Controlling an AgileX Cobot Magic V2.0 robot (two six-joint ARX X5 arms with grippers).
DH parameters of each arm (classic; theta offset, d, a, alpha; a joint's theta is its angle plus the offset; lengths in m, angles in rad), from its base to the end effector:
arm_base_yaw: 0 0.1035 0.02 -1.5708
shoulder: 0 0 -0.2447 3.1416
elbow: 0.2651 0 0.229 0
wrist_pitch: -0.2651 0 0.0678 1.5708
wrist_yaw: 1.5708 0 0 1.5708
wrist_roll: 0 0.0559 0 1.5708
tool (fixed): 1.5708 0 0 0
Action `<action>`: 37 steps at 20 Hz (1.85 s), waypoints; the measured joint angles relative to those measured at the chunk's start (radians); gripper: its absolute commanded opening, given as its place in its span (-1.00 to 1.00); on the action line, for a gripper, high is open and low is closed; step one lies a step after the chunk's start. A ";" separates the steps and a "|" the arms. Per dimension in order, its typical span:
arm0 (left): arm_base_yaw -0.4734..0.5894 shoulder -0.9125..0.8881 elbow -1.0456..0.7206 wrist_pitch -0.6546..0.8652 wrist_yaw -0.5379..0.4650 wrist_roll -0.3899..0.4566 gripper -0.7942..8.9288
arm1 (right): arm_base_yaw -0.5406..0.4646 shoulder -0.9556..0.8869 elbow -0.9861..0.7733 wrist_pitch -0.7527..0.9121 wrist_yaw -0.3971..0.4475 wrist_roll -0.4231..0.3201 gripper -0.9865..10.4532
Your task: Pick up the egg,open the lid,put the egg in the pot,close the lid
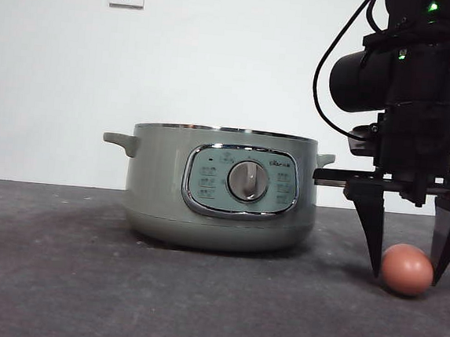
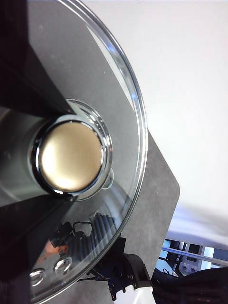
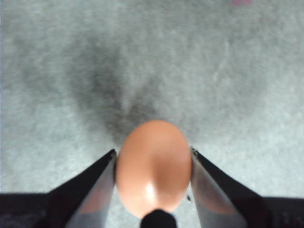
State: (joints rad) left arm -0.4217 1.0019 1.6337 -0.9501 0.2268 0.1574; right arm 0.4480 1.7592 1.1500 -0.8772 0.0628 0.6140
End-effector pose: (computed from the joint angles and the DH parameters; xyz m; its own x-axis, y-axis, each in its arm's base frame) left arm 0.1292 -0.0717 0.4503 0.7523 -0.5840 -0.3049 0.6311 0.7716 0.0794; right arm 0.2645 0.1232 0.1435 0.1030 -0.0201 -0.9945 0.1680 0.9858 -0.0025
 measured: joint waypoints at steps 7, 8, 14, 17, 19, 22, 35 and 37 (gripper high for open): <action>0.000 0.000 0.000 0.000 0.000 0.000 -0.85 | 0.002 -0.187 0.000 0.010 0.018 -0.119 -0.85; 0.000 0.000 0.000 0.000 0.000 0.000 -0.85 | 0.003 -0.226 0.000 0.011 0.016 -0.143 -0.85; 0.000 0.000 0.000 0.000 -0.013 0.000 -0.85 | 0.046 -0.465 0.031 0.162 -0.055 -0.256 -0.85; 0.000 0.000 0.000 -0.002 -0.026 0.000 -0.85 | 0.048 -0.415 0.137 0.267 -0.128 -0.275 -0.85; 0.000 0.000 0.000 -0.011 -0.028 0.000 -0.85 | 0.049 -0.327 0.229 0.265 -0.150 -0.295 -0.85; 0.000 -0.001 0.000 -0.026 -0.026 0.000 -0.85 | 0.049 -0.157 0.390 0.226 -0.162 -0.330 -0.85; 0.000 -0.003 0.000 -0.042 -0.027 0.000 -0.85 | 0.117 0.404 0.853 0.026 -0.113 -0.525 -0.85; 0.000 -0.003 0.000 -0.055 -0.027 0.000 -0.85 | 0.121 0.425 0.853 0.011 -0.090 -0.548 -0.85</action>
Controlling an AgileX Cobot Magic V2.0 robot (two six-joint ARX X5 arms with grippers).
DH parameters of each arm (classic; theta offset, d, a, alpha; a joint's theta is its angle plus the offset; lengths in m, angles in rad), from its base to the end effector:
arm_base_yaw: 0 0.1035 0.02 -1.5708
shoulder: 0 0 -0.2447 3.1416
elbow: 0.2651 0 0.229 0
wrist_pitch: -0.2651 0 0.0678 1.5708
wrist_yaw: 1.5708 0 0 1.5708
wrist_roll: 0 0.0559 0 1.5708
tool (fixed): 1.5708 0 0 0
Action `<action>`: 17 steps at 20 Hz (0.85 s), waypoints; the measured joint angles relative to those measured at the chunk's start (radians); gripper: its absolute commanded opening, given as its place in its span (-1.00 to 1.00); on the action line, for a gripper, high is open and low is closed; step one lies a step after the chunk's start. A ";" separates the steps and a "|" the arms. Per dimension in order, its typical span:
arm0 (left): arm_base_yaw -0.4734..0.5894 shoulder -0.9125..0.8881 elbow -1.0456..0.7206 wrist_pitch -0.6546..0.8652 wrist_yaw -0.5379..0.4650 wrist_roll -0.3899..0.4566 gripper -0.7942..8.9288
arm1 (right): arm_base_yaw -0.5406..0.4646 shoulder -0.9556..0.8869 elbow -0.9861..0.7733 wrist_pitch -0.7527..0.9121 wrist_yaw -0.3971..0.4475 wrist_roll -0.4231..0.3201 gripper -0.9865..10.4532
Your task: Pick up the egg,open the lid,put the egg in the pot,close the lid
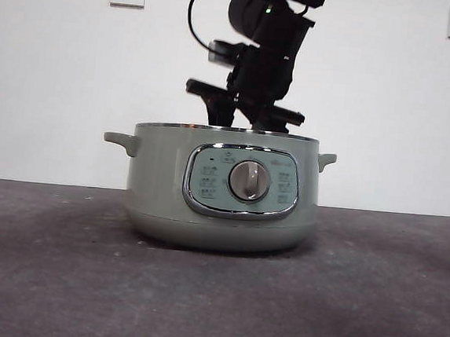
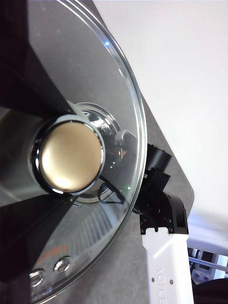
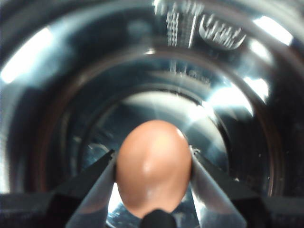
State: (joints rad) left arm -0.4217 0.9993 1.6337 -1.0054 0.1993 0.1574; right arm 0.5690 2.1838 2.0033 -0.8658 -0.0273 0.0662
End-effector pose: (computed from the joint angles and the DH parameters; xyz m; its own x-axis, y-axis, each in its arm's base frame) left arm 0.1272 -0.0692 0.4442 0.7524 -0.5546 -0.3554 0.6144 0.7854 0.0752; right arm 0.3790 0.2442 0.2159 0.4070 0.2927 -0.8653 -0.5007 0.8638 0.0567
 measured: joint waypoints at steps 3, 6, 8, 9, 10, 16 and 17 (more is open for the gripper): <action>0.000 0.000 0.000 0.000 0.000 0.000 -0.85 | 0.002 0.031 0.000 -0.021 0.033 -0.015 -0.85; 0.000 0.000 0.000 -0.001 0.000 0.000 -0.85 | 0.002 0.042 0.000 -0.043 0.046 -0.028 -0.85; 0.000 0.000 0.000 -0.008 0.000 0.000 -0.85 | 0.003 0.050 0.002 -0.044 0.046 -0.030 -0.85; 0.000 0.000 0.000 -0.017 0.000 0.000 -0.85 | 0.003 0.050 0.002 -0.046 0.046 -0.030 -0.85; 0.000 0.000 0.000 -0.021 0.000 0.000 -0.85 | 0.003 0.050 0.002 -0.046 0.046 -0.030 -0.81; 0.000 0.000 0.000 -0.021 0.000 0.000 -0.85 | 0.005 0.050 0.014 -0.063 0.045 -0.029 -0.16; 0.000 0.001 0.000 -0.021 0.000 0.000 -0.85 | 0.005 0.050 0.045 -0.083 0.045 -0.029 -0.16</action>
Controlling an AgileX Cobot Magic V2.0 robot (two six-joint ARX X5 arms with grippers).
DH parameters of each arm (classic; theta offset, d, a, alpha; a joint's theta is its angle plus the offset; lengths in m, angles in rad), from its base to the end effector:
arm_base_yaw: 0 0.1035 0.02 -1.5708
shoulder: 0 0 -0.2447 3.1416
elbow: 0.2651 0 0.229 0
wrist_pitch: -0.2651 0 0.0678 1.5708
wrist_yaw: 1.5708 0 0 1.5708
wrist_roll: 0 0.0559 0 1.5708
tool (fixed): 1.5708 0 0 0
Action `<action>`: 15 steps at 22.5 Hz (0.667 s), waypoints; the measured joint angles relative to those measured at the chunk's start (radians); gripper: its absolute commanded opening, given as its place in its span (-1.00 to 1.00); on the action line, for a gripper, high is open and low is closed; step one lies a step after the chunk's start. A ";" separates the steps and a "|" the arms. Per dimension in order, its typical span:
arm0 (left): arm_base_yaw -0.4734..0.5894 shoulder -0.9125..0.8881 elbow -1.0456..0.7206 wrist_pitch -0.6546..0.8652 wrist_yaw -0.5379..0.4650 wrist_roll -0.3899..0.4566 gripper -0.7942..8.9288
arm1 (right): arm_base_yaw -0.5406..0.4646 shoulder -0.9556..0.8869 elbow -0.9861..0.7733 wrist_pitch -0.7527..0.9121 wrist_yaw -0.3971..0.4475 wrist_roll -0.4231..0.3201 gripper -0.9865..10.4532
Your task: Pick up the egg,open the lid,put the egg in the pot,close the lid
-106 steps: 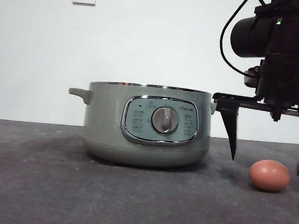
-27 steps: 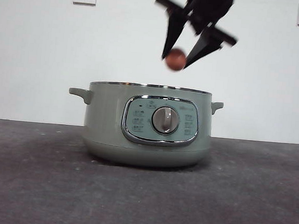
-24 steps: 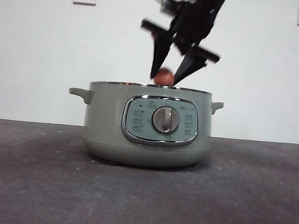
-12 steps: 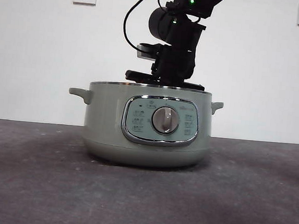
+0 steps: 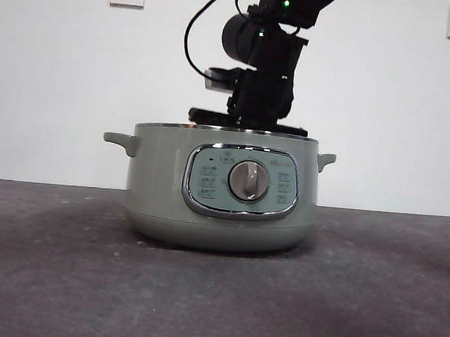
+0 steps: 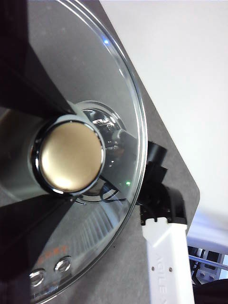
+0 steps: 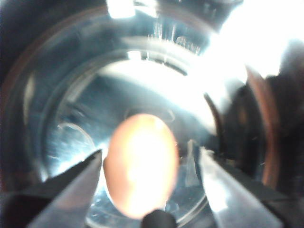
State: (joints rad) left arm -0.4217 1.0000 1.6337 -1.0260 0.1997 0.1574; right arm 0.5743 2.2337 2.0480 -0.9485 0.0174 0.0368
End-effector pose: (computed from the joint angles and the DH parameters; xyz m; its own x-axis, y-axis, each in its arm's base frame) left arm 0.1265 -0.0689 0.4418 0.7451 -0.5517 -0.3747 0.6161 0.7846 0.0699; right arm 0.3793 0.2443 0.2024 0.3644 0.2151 -0.9061 -0.5086 0.8610 -0.0002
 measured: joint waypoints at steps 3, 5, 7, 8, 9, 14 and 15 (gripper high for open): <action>0.000 0.010 0.000 0.000 0.000 0.000 -0.85 | 0.001 0.000 0.193 -0.154 0.000 0.000 -0.16; 0.000 0.023 0.000 0.000 0.000 0.000 -0.85 | 0.001 0.000 0.387 -0.288 0.001 0.000 -0.17; 0.000 0.037 0.000 0.010 0.000 0.000 -0.85 | 0.000 -0.025 0.519 -0.352 0.002 0.000 -0.17; 0.000 0.047 0.000 0.027 0.000 0.000 -0.85 | 0.000 -0.058 0.556 -0.373 0.002 0.000 -0.17; 0.000 0.060 0.000 0.046 0.001 0.000 -0.85 | 0.000 -0.106 0.574 -0.388 0.005 -0.002 -0.17; 0.000 0.130 0.000 0.088 0.009 0.000 -0.85 | 0.000 -0.327 0.581 -0.405 0.039 -0.027 -0.17; 0.000 0.147 0.000 0.105 0.013 0.000 -0.85 | 0.000 -0.358 0.581 -0.405 0.039 -0.030 -0.17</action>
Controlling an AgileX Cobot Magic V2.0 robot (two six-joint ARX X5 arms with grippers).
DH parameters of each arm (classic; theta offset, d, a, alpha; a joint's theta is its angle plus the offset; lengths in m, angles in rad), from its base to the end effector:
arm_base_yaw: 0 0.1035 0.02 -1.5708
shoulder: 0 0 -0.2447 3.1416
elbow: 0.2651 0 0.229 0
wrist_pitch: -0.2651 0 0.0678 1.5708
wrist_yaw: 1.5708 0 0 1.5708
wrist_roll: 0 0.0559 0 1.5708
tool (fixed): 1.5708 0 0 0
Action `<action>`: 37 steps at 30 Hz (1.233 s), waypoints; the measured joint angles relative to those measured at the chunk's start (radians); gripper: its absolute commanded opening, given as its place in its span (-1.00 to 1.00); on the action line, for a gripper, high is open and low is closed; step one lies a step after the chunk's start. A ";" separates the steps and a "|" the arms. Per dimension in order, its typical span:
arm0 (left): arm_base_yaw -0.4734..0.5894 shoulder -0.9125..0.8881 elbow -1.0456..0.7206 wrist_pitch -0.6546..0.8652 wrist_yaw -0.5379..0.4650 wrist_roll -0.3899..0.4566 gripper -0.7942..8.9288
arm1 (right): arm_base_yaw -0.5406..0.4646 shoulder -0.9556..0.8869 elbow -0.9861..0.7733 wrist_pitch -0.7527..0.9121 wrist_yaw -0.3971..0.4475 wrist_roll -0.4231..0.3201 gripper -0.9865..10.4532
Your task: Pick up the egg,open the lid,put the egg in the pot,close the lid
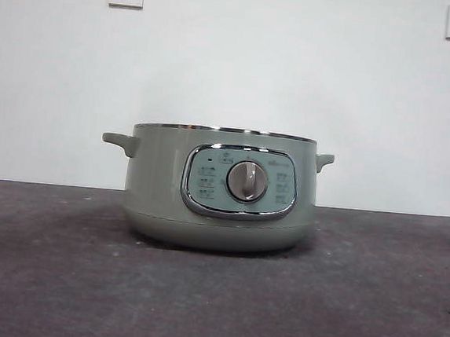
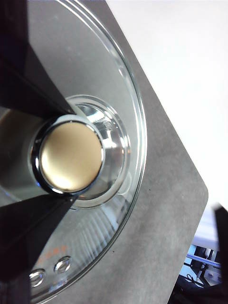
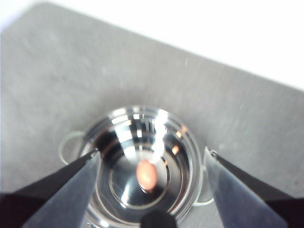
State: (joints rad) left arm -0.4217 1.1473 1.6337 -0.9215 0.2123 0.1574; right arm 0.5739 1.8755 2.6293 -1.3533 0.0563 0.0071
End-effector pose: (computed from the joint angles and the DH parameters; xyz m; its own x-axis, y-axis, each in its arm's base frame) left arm 0.1756 -0.0917 0.4313 0.7226 -0.5551 -0.4120 0.6276 0.7766 0.0544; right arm 0.2667 0.1687 0.4622 0.7228 0.4003 -0.5633 -0.4997 0.8658 -0.0259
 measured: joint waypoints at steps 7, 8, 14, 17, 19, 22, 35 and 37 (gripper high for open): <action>-0.001 0.143 -0.003 0.125 0.070 0.000 -0.85 | 0.004 -0.296 -0.123 0.000 -0.010 -0.001 -0.17; -0.001 0.165 -0.010 0.148 0.075 0.000 -0.85 | 0.010 -0.349 -0.172 0.000 -0.010 0.000 -0.17; -0.001 0.243 -0.117 0.325 0.097 -0.002 -0.85 | 0.015 -0.616 -0.492 0.000 -0.008 0.005 -0.17; -0.001 0.251 -0.211 0.449 0.095 -0.010 -0.85 | 0.015 -0.743 -0.662 0.000 0.008 0.020 -0.17; -0.001 0.254 -0.263 0.521 0.095 -0.020 -0.85 | 0.015 -0.817 -0.754 0.000 0.016 0.036 -0.17; -0.001 0.277 -0.309 0.605 0.096 -0.032 -0.85 | 0.015 -0.933 -0.897 -0.001 0.034 0.072 -0.17; -0.048 0.520 -0.309 0.827 0.093 -0.072 -0.85 | 0.015 -1.326 -1.326 -0.001 0.088 0.268 -0.17; -0.049 0.529 -0.309 0.858 0.093 -0.077 -0.85 | 0.015 -1.341 -1.351 -0.001 0.101 0.286 -0.17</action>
State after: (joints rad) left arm -0.4709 1.6768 1.3243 -0.0639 0.3054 0.0803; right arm 0.5892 0.5346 1.2781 -1.3540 0.1577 0.2932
